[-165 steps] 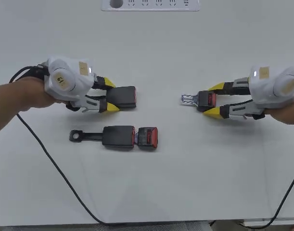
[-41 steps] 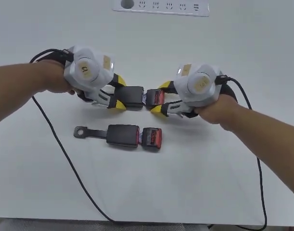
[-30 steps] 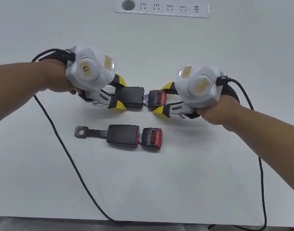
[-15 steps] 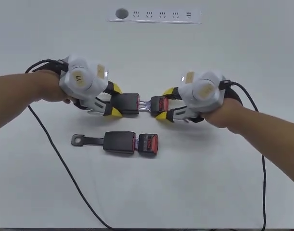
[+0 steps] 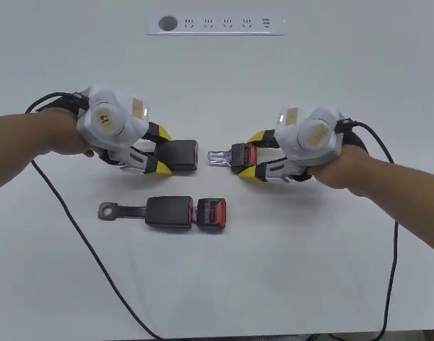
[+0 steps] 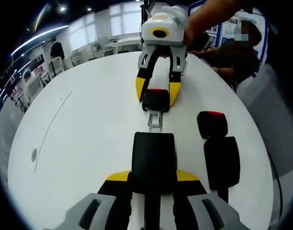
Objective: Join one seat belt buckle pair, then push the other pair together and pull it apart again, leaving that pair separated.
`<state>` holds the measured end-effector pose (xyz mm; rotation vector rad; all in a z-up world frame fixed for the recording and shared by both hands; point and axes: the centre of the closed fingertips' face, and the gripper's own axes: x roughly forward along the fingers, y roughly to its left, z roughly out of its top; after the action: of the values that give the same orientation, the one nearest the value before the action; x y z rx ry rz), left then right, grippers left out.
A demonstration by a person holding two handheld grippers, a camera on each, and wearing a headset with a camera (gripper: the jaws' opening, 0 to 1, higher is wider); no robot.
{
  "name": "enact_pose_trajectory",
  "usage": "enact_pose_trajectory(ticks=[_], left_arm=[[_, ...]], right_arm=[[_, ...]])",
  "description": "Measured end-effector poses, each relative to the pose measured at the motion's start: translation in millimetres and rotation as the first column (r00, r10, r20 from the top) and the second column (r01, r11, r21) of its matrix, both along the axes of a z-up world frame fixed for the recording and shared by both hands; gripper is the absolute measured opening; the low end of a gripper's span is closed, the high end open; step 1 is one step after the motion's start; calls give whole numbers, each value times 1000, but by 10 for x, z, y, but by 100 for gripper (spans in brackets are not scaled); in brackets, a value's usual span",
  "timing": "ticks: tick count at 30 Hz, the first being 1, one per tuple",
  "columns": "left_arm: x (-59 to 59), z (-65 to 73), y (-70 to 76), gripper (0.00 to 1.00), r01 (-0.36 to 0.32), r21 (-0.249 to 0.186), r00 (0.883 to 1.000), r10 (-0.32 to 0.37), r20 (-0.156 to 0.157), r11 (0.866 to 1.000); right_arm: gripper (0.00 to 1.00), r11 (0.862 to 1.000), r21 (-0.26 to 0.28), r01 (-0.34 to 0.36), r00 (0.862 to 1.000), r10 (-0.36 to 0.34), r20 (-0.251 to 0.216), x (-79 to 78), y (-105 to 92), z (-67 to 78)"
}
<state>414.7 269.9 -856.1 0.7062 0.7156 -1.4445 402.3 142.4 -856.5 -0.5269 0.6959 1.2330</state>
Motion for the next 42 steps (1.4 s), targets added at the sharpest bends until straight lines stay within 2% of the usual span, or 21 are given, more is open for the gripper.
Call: enact_pose_trajectory(ticks=[5, 14, 31, 36, 42], left_arm=[[-5, 3, 5, 34, -5, -3, 1000, 5, -1, 1000], [-16, 3, 16, 34, -10, 0, 1000, 10, 0, 1000], [-13, 9, 19, 34, -25, 6, 1000, 25, -6, 1000], [-12, 4, 19, 34, -26, 9, 1000, 26, -7, 1000], [-8, -8, 17, 34, -29, 16, 1000, 29, -9, 999]], right_arm=[[36, 1000, 9, 15, 1000, -15, 0, 8, -99, -38], [36, 1000, -7, 29, 1000, -29, -9, -22, -256, -143], [36, 997, -36, 66, 997, -67, -41, 5, -585, -111], [37, 998, -33, 61, 998, -61, -25, 58, -619, -123], [37, 997, -33, 67, 997, -68, -30, 53, -700, -111]])
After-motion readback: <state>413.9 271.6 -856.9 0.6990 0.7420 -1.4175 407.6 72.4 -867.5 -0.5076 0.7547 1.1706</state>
